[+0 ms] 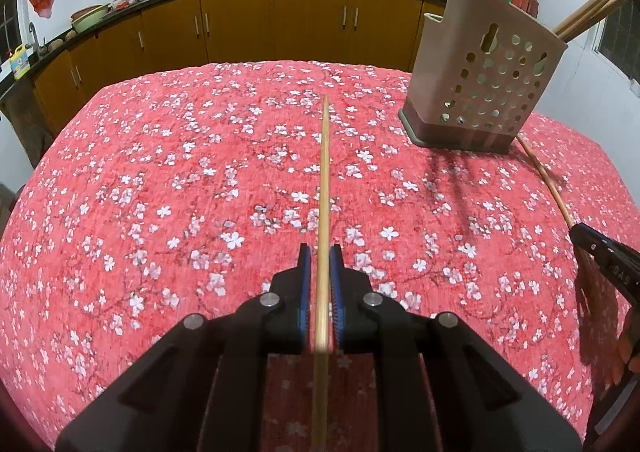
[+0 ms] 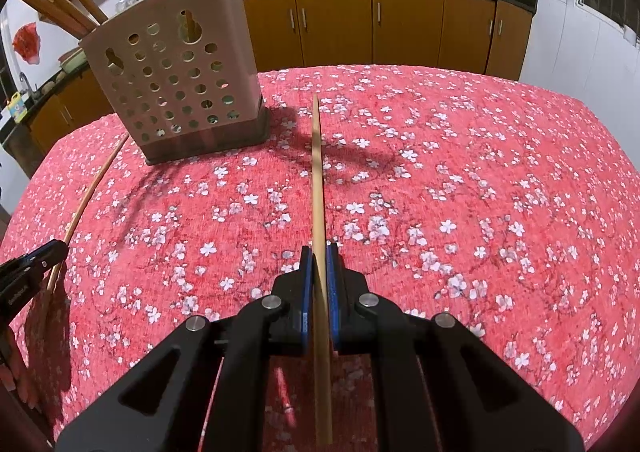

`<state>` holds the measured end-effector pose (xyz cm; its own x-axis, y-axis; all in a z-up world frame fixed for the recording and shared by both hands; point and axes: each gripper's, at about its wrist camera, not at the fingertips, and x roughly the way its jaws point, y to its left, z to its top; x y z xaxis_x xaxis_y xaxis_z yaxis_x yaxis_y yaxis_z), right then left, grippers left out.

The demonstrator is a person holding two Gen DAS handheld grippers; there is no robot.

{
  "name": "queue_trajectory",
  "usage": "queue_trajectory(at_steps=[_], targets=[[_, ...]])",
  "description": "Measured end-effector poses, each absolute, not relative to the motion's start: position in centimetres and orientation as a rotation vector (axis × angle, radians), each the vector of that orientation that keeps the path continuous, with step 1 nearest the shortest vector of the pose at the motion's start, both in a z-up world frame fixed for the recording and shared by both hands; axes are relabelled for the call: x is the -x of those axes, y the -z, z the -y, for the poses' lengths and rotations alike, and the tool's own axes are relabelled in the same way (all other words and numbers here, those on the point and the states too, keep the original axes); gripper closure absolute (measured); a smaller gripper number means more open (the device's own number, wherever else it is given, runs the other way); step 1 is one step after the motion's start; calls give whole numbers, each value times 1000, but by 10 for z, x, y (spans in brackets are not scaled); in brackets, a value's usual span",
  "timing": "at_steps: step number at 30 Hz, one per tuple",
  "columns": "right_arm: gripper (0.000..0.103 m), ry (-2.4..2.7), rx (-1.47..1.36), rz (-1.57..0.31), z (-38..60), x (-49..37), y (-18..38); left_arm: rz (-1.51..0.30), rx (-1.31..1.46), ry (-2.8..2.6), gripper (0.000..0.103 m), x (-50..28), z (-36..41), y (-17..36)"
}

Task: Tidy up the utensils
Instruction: 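Lift the held chopsticks upright with both tools over the beige holder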

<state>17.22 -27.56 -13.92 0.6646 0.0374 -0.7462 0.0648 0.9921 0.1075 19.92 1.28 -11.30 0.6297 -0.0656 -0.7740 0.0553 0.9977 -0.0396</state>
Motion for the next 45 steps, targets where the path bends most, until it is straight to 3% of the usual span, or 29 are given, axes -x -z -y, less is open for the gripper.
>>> queue_trajectory(at_steps=[13, 31, 38, 45], targets=[[95, 8, -161, -768, 284, -153, 109, -899, 18, 105, 95, -190, -22, 93], [95, 9, -204, -522, 306, -129, 29, -611, 46, 172, 96, -163, -24, -26], [95, -1, -199, -466, 306, -124, 14, -553, 41, 215, 96, -157, -16, -50], [95, -102, -229, -359, 306, -109, -38, -491, 44, 318, 96, -142, -1, -80]])
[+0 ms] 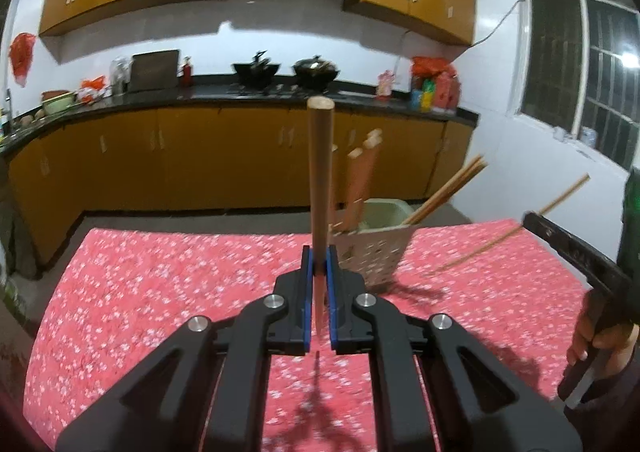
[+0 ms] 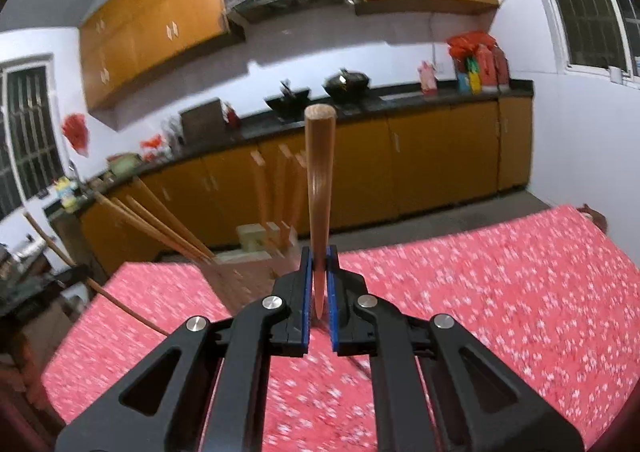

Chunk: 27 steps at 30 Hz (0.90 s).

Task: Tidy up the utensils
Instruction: 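Lift the held chopsticks upright with both tools over the beige holder, then open both tools to drop the chopsticks into the beige holder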

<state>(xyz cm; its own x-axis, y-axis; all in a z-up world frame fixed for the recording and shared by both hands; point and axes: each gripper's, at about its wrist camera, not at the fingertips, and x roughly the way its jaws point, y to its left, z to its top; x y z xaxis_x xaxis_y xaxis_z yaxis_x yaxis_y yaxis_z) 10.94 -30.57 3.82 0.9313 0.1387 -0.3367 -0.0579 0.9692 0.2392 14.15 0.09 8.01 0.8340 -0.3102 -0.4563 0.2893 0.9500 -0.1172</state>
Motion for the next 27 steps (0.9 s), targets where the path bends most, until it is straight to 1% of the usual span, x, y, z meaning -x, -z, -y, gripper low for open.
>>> queue_trajectory(at_steps=[9, 17, 20, 27], targets=[[95, -227, -254, -238, 298, -100, -96, -375, 65, 415, 96, -133, 24, -126], [95, -219, -204, -208, 280, -118, -105, -237, 140, 362, 96, -145, 32, -161], [95, -215, -179, -240, 273, -130, -100, -241, 133, 341, 96, -158, 39, -162], [95, -207, -144, -342, 262, -163, -84, -300, 74, 294, 96, -184, 55, -141]])
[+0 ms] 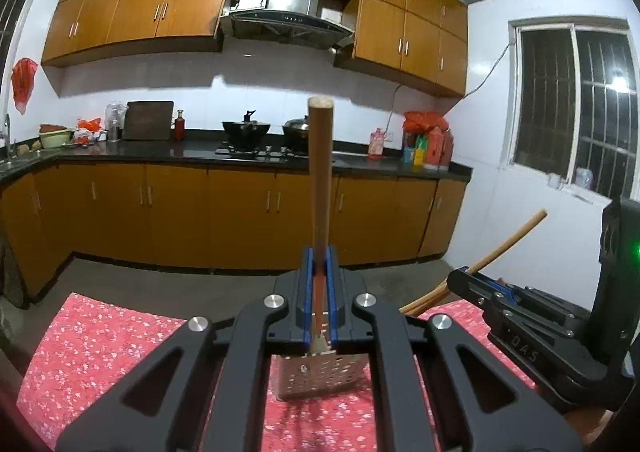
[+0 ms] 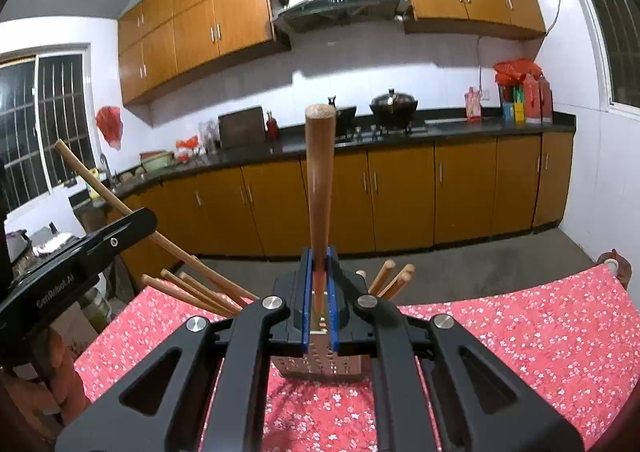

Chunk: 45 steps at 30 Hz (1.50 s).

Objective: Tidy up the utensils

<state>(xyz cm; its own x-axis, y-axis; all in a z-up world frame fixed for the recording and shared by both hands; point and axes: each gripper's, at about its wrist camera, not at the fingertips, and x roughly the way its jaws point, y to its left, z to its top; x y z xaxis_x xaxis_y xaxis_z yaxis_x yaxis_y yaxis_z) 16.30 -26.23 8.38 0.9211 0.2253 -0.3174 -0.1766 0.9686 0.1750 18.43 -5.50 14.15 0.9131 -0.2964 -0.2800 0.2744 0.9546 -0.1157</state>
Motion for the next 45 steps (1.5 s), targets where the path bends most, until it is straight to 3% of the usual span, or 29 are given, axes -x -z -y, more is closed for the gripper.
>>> queue_trajectory(at_steps=[11, 16, 18, 20, 23, 25, 27, 31, 35, 39, 45], targets=[[95, -191, -141, -406, 258, -181, -68, -385, 120, 315, 95, -216, 50, -115], [91, -192, -176, -404, 260, -186, -70, -364, 141, 317, 82, -212, 43, -119], [77, -193, -188, -401, 261, -185, -70, -355, 153, 317, 80, -210, 39, -121], [70, -187, -191, -379, 262, -181, -73, -340, 167, 319, 77, -204, 34, -124], [68, -184, -192, -342, 263, -171, -80, -311, 187, 321, 72, -194, 25, -131], [61, -176, -192, -313, 265, -162, -85, -293, 194, 320, 70, -186, 21, -135], [47, -161, -186, -283, 268, -154, -89, -272, 198, 314, 63, -177, 13, -139], [30, -120, -143, -231, 270, -129, -87, -255, 163, 279, 50, -157, 0, -133], [12, -86, -101, -212, 267, -108, -72, -252, 99, 214, 29, -135, -12, -114], [7, -70, -70, -222, 259, -95, -54, -266, 41, 154, 9, -115, -18, -88], [2, -53, -47, -227, 247, -72, -28, -298, -11, 86, 4, -88, -25, -50]])
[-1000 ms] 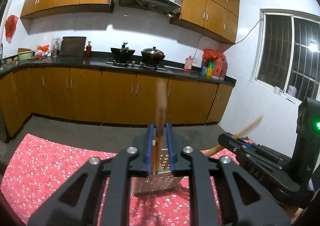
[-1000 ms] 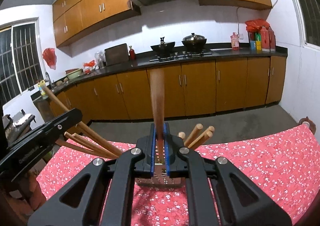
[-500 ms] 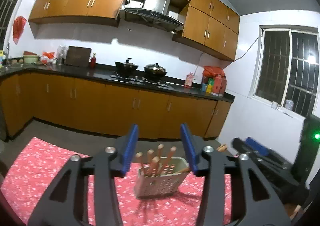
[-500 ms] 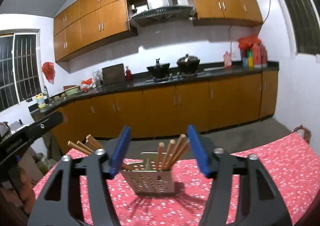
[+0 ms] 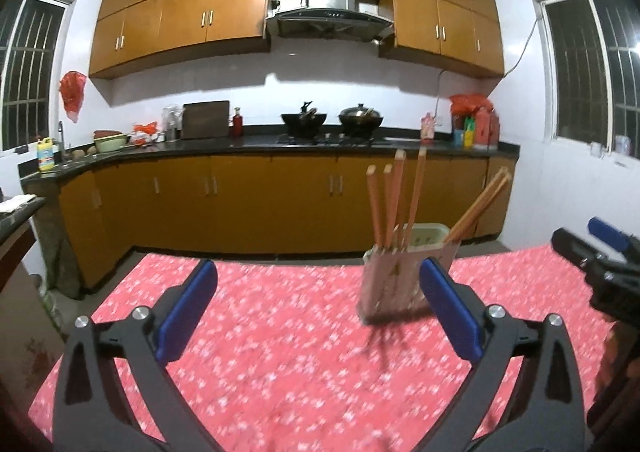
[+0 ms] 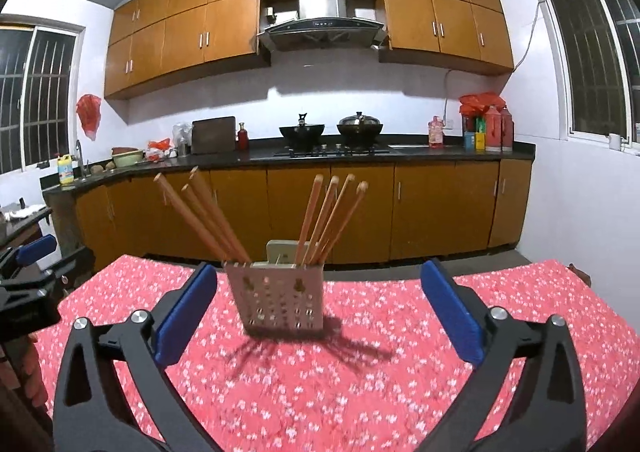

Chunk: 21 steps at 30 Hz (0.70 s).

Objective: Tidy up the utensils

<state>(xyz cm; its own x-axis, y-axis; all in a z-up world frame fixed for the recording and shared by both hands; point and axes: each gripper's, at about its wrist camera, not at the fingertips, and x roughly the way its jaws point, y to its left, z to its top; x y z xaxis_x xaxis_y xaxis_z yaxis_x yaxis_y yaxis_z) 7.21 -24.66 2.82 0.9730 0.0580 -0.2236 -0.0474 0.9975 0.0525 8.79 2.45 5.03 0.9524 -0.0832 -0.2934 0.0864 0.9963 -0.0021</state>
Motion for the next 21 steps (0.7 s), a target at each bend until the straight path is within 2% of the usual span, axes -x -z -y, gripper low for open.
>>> queue_trajectory(at_steps=[7, 21], targets=[[2, -47, 2, -240, 232, -52, -2, -323, -28, 58, 4, -63, -27, -20], [2, -20, -13, -292, 233, -33, 33, -328, -40, 61, 4, -44, -22, -6]])
